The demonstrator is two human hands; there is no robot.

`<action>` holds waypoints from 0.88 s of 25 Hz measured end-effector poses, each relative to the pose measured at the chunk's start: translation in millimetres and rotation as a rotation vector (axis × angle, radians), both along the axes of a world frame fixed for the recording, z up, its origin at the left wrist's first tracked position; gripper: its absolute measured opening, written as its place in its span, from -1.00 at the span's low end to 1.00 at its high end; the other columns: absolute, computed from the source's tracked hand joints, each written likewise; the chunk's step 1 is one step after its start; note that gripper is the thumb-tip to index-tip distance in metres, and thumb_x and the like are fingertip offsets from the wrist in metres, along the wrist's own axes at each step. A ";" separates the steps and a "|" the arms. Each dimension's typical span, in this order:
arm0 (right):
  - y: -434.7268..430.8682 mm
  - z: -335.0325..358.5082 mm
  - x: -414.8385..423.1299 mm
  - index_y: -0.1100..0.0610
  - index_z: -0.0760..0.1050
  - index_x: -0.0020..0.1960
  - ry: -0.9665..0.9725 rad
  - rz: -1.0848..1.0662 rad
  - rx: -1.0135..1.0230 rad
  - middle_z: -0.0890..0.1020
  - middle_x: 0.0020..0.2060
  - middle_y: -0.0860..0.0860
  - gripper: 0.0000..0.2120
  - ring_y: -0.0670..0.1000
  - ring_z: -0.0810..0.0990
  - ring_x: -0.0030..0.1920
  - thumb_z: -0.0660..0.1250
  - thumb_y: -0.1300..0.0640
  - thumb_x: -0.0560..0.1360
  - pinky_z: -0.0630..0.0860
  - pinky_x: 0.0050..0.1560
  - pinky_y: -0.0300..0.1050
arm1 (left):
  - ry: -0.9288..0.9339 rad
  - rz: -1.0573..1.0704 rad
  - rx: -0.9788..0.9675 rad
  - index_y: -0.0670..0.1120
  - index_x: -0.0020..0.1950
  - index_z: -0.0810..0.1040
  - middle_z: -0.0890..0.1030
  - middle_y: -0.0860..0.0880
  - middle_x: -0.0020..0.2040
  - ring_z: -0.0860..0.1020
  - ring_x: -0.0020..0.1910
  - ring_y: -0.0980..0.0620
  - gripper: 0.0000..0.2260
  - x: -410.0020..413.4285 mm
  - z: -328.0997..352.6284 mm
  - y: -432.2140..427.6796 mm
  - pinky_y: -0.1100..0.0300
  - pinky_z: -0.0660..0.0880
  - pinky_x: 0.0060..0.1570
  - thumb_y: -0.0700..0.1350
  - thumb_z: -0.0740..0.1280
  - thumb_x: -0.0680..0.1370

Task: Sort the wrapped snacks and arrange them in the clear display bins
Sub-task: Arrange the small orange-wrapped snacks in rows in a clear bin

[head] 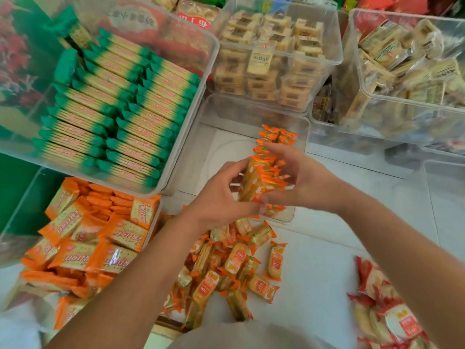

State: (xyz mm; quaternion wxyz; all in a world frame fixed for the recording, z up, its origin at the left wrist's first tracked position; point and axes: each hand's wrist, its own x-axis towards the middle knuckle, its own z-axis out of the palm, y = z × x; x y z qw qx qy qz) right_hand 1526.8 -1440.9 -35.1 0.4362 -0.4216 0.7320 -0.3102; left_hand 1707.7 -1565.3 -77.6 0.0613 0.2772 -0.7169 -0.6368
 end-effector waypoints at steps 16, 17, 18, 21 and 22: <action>-41.6 -130.2 -0.2 -0.02 0.43 0.42 0.964 0.320 0.267 0.28 0.35 0.06 -0.18 0.19 0.23 0.41 0.50 -0.36 0.28 0.18 0.45 0.26 | -0.548 -0.235 -0.337 -0.01 0.54 0.40 0.52 -0.01 0.40 0.60 0.21 0.01 -0.38 -26.9 -82.8 -48.7 0.06 0.55 0.21 -0.06 0.50 0.50; -40.5 -133.4 -1.1 -0.02 0.46 0.40 0.993 0.295 0.271 0.27 0.38 0.08 -0.19 0.21 0.21 0.43 0.50 -0.38 0.26 0.17 0.45 0.30 | -0.573 -0.277 -0.319 0.00 0.55 0.38 0.53 -0.01 0.40 0.60 0.20 0.00 -0.34 -33.4 -87.0 -48.1 0.10 0.55 0.19 -0.05 0.52 0.48; -40.1 -135.9 -1.8 -0.01 0.49 0.37 1.010 0.278 0.266 0.27 0.41 0.10 -0.19 0.23 0.20 0.46 0.51 -0.40 0.25 0.18 0.44 0.33 | -0.598 -0.318 -0.313 -0.01 0.57 0.36 0.53 -0.01 0.39 0.60 0.20 -0.01 -0.30 -40.8 -90.8 -47.3 0.13 0.54 0.17 -0.05 0.54 0.47; -39.8 -135.0 -3.1 -0.01 0.53 0.33 1.047 0.284 0.225 0.33 0.43 0.11 -0.20 0.25 0.25 0.47 0.55 -0.38 0.21 0.24 0.41 0.32 | -0.606 -0.398 -0.326 -0.01 0.51 0.40 0.57 -0.01 0.28 0.58 0.05 -0.01 -0.31 -63.0 -97.1 -42.9 0.18 0.49 0.02 -0.03 0.57 0.42; -38.4 -130.5 -5.8 -0.02 0.54 0.33 1.035 0.259 0.182 0.37 0.41 0.10 -0.21 0.24 0.29 0.47 0.56 -0.35 0.20 0.25 0.41 0.30 | -0.587 -0.398 -0.327 -0.01 0.45 0.44 0.58 -0.01 0.21 0.57 0.01 0.00 -0.36 -68.7 -97.6 -40.4 0.19 0.48 -0.02 -0.03 0.57 0.41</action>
